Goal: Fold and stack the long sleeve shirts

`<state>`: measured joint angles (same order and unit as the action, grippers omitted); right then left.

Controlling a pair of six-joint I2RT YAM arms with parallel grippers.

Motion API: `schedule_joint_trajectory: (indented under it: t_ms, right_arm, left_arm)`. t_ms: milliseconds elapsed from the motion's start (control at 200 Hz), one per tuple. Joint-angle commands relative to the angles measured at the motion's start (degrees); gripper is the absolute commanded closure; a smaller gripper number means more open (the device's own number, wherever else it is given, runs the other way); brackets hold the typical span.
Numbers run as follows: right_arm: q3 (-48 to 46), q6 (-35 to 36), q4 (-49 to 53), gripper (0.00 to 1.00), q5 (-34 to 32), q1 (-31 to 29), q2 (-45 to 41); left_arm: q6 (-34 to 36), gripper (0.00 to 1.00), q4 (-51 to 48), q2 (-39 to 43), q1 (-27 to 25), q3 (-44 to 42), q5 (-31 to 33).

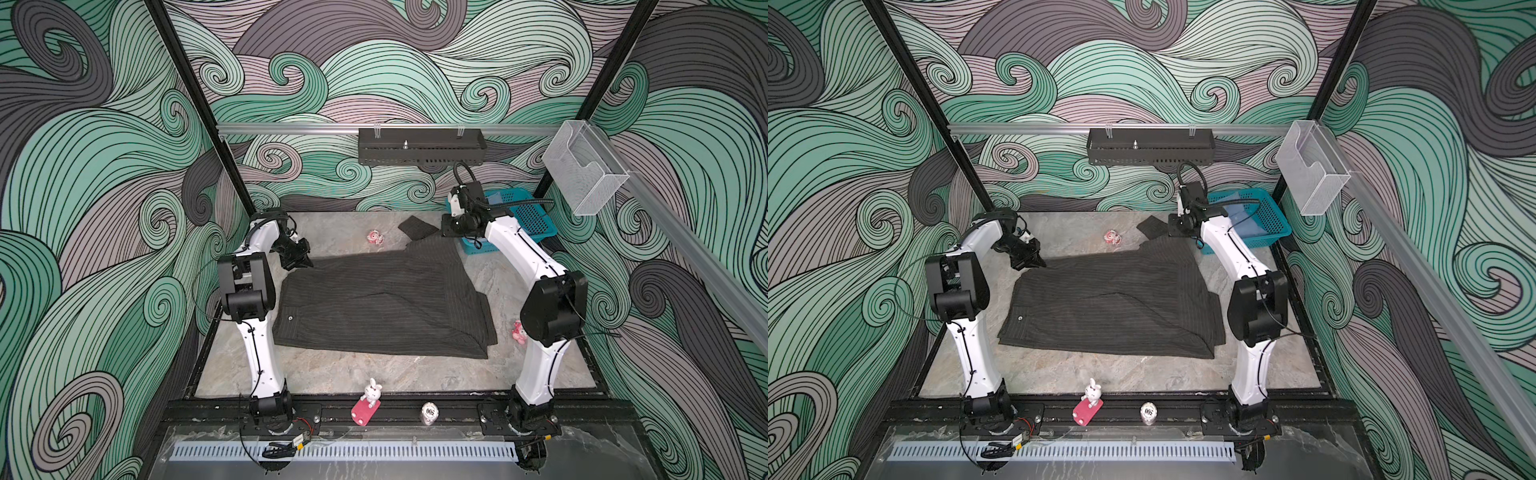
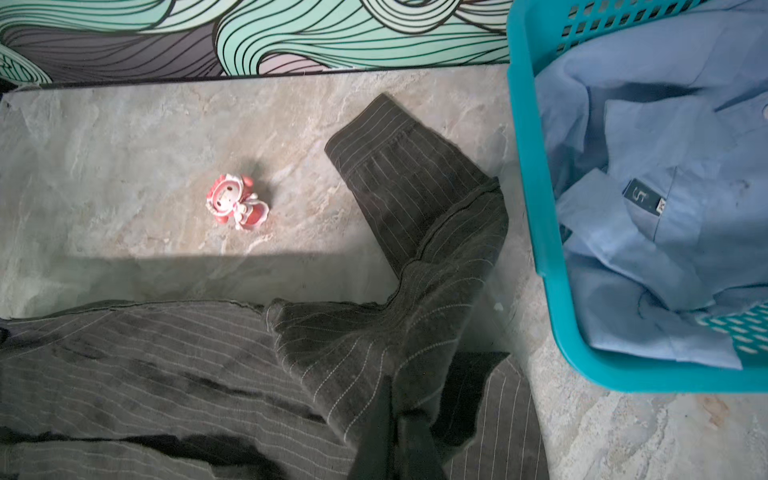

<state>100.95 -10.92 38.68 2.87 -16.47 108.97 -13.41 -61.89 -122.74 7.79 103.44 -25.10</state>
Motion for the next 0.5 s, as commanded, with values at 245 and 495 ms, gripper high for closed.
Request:
schedule_joint_trajectory:
  t_ms: [245,495]
  right_arm:
    - [-19.4,-1.4,-4.1,1.0,-3.8,-5.2,-17.9]
    - [-31.4,-5.0,-0.8,1.0,-7.0,-6.8,-29.8]
  left_arm:
    - [1.9,1.0,3.4,16.8,-0.3,-13.5,4.6]
    - [0.4,0.99,6.0,18.4,-0.2,-20.7,9.7]
